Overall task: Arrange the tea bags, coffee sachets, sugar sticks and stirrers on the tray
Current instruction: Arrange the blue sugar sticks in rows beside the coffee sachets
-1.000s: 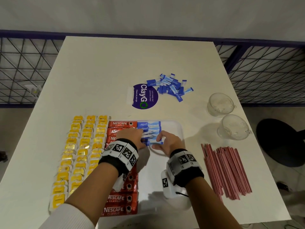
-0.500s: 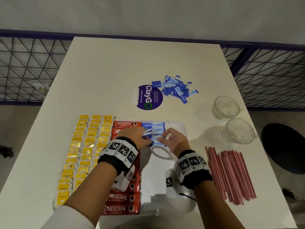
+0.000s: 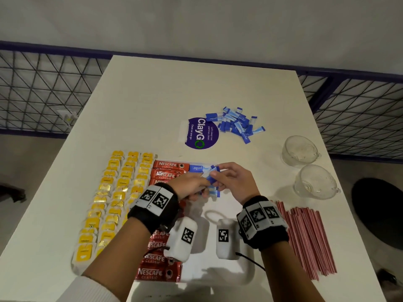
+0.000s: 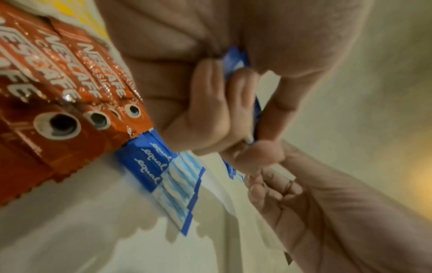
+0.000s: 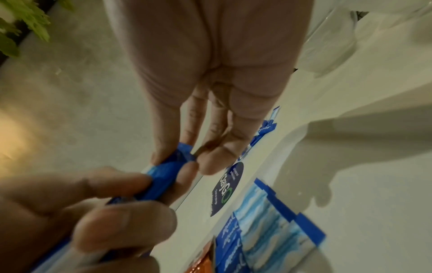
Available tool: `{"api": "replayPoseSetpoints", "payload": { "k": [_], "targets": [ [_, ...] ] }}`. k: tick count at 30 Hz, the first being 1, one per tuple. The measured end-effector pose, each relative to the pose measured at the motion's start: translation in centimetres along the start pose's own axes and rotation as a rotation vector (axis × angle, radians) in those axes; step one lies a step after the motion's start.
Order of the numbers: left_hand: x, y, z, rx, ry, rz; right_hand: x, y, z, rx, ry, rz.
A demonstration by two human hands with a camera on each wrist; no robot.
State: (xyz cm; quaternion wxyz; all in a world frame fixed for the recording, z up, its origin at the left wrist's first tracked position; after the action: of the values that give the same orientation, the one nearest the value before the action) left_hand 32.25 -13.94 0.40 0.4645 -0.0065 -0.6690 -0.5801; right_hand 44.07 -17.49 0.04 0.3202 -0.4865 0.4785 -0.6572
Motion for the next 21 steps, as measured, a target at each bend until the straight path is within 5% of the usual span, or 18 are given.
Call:
{"api": "replayPoseSetpoints", "payload": {
  "k": [8, 15, 21],
  "targets": [
    [0.4, -1.2, 0.3, 0.228, -0.014, -0.049, 0.2, 0.0, 2.3, -0.112, 0.065, -0.005],
    [0.8, -1.8, 1.7, -0.130, 0.210, 0.020, 0.0, -0.6, 3.5, -0.127, 0.175, 0.005],
    [0.7, -0.8, 1.6, -0.255, 0.290, -0.061, -0.5, -2.3, 1.5, 0.211, 0.200, 0.122]
  ]
}}
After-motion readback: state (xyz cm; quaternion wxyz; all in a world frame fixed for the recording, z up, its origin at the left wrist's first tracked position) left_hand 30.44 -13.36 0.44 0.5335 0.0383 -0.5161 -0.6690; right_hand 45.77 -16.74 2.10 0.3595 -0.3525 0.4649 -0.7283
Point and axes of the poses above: each hand's wrist, its own x-axis away from the middle knuckle, its own z-axis out of the back of the hand, y = z × x, the point moved 6 cm from there along -x, towards the middle knuckle
